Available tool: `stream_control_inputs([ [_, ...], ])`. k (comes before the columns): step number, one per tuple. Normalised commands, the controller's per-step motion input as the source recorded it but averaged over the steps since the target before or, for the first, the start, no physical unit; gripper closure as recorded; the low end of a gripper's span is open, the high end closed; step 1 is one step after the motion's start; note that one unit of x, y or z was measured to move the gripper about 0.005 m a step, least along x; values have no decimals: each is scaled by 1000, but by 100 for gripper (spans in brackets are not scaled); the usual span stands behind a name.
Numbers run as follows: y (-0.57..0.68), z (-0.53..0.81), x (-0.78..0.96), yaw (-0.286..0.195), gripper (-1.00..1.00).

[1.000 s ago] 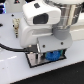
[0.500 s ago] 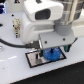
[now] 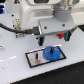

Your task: Insert the blue gear onto the right peg, followed by the red gear

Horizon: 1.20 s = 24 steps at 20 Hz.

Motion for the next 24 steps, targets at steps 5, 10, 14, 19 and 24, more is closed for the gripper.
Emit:
stream_control_inputs([
  [5, 491, 14, -548, 0, -100],
  [10, 499, 11, -429, 0, -100],
  [14, 490, -29, -364, 0, -100],
  [19, 382, -176, -265, 0, -100],
  [24, 141, -336, -245, 0, -100],
])
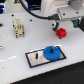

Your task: Insert the blue gear onto the right peg, followed by the red gear

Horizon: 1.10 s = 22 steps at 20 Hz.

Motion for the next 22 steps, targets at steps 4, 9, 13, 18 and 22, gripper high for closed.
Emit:
stream_control_inputs([
  [4, -23, -368, -256, 0, -100],
  [9, -114, -341, -235, 0, -100],
  [13, -162, -303, -176, 0, -100],
  [18, -56, -173, -240, 0, 100],
  [22, -14, -177, -231, 0, 100],
])
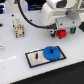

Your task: Insert the blue gear onto the right peg, followed by the red gear

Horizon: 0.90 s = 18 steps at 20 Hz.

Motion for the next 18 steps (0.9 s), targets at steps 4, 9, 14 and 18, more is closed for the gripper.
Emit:
stream_control_inputs([
  [4, 23, -35, -198, 0, 100],
  [9, 12, 183, -47, 0, 100],
  [14, -14, 588, 151, 0, 100],
  [18, -126, 608, 373, 0, 100],
])
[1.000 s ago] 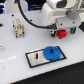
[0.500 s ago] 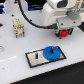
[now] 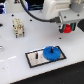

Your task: Insert the blue gear onto the right peg, followed by the red gear

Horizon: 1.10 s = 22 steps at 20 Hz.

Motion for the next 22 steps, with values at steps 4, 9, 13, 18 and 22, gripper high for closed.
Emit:
stream_control_inputs([
  [4, -342, 489, 485, 0, 100],
  [9, -396, 471, 517, 0, 100],
  [13, -374, 447, 554, 0, 100],
  [18, -326, 374, 633, 0, 100],
  [22, -326, 233, 704, 0, 100],
])
